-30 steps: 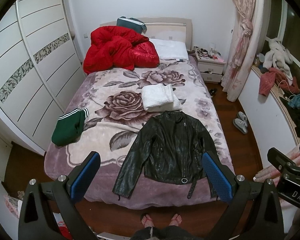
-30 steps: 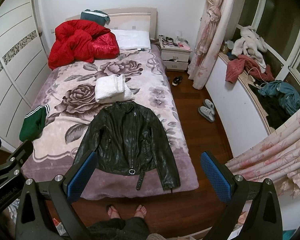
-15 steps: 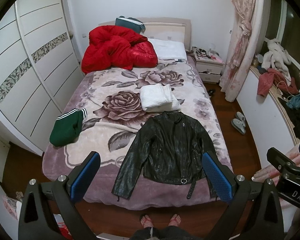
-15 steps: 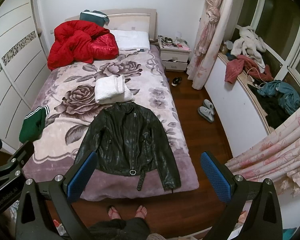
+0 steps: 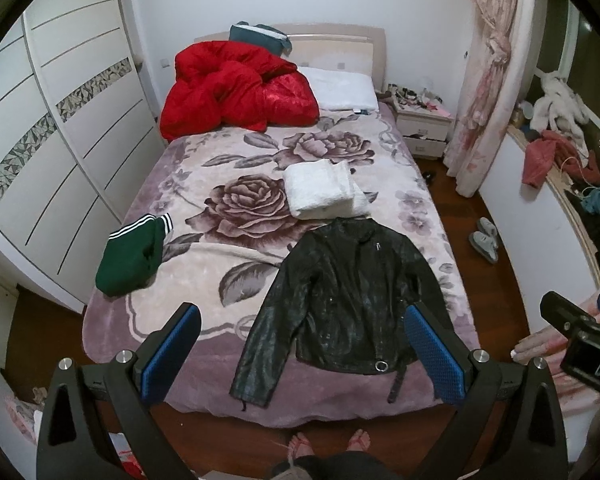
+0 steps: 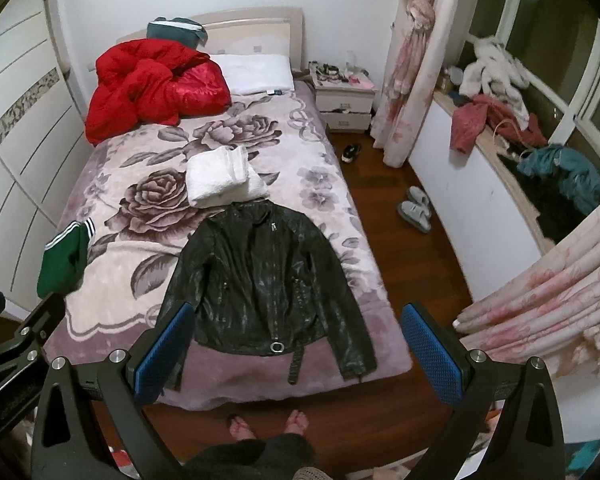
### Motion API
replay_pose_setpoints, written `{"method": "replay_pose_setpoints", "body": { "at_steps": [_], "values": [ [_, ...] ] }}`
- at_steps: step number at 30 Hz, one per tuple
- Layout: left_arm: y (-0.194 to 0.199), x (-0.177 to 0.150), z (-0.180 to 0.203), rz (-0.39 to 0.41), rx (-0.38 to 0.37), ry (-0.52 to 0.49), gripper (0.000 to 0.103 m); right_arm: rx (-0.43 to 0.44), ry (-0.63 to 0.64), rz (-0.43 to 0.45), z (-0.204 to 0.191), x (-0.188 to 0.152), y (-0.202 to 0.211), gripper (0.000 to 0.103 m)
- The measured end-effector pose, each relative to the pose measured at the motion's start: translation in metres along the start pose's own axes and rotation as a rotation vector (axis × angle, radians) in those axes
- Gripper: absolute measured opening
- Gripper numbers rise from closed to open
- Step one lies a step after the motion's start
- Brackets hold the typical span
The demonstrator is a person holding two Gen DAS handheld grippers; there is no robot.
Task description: Fold large clothes
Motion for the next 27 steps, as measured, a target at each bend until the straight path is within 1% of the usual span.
{"method": "replay_pose_setpoints", "body": {
  "at_steps": [1, 3, 4, 5, 7, 10, 11, 12, 14, 15, 16, 17, 19, 20, 22, 23, 24, 26, 27],
  "values": [
    [-0.018, -0.001, -0.004, 0.003, 0.011, -0.008, 0.103, 0.019, -0.024, -0.011, 0.001, -0.006, -0.020, 0.103],
    [-0.046, -0.003, -0.007, 0.006, 0.025, -0.018, 0.103, 0.049, -0.093, -0.062, 0.011, -0.013, -0.065, 0.103],
    [-0.065, -0.006, -0.008, 0.006, 0.049, -0.031, 0.103, 0.057, -0.130, -0.085, 0.020, -0.016, -0.086, 0.103],
    [-0.088, -0.010, -0.008, -0.004, 0.075, -0.047, 0.103, 0.050, -0.180, -0.126, 0.035, -0.022, -0.117, 0.103],
    [-0.138, -0.024, -0.008, -0.035, 0.120, -0.075, 0.103, 0.010, -0.241, -0.191, 0.061, -0.040, -0.168, 0.103],
    [-0.204, -0.047, -0.008, -0.113, 0.157, -0.085, 0.103, -0.061, -0.311, -0.303, 0.110, -0.076, -0.261, 0.103],
    [-0.235, -0.060, -0.006, -0.149, 0.183, -0.084, 0.103, -0.075, -0.327, -0.336, 0.123, -0.090, -0.286, 0.103],
    [-0.250, -0.066, -0.007, -0.166, 0.193, -0.085, 0.103, -0.082, -0.351, -0.380, 0.138, -0.107, -0.319, 0.103],
    [-0.295, -0.087, -0.004, -0.222, 0.235, -0.085, 0.103, -0.067, -0.425, -0.455, 0.169, -0.150, -0.379, 0.103],
    [-0.311, -0.096, -0.003, -0.238, 0.253, -0.083, 0.103, -0.050, -0.477, -0.490, 0.181, -0.170, -0.405, 0.103],
    [-0.335, -0.109, -0.002, -0.267, 0.274, -0.079, 0.103, -0.019, -0.543, -0.514, 0.193, -0.194, -0.431, 0.103],
    [-0.348, -0.116, -0.002, -0.288, 0.281, -0.075, 0.103, 0.002, -0.617, -0.537, 0.205, -0.221, -0.453, 0.103],
    [-0.377, -0.131, 0.001, -0.330, 0.292, -0.073, 0.103, 0.046, -0.748, -0.553, 0.223, -0.269, -0.487, 0.103],
    [-0.394, -0.140, 0.003, -0.346, 0.299, -0.086, 0.103, 0.051, -0.809, -0.562, 0.232, -0.294, -0.504, 0.103],
    [-0.418, -0.154, 0.007, -0.362, 0.311, -0.126, 0.103, 0.059, -0.880, -0.570, 0.240, -0.333, -0.524, 0.103],
    [-0.432, -0.162, 0.009, -0.374, 0.319, -0.153, 0.103, 0.066, -0.919, -0.583, 0.243, -0.356, -0.541, 0.103],
    [-0.442, -0.168, 0.010, -0.382, 0.325, -0.170, 0.103, 0.070, -0.941, -0.601, 0.242, -0.371, -0.544, 0.103],
    [-0.466, -0.183, 0.011, -0.407, 0.336, -0.211, 0.103, 0.128, -1.008, -0.610, 0.233, -0.400, -0.563, 0.103],
    [-0.474, -0.187, 0.014, -0.416, 0.337, -0.226, 0.103, 0.158, -1.036, -0.606, 0.229, -0.406, -0.566, 0.103]
  ]
}}
Point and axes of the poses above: each gripper's, at about its wrist camera, not at the fingertips, and y roughly against the way its jaws point, z to its right, x to its top, the point moved 9 cm from there along -y, roughly the way its jaws point, and after that the axes turned 11 degrees about y, right-handed, at the moved point
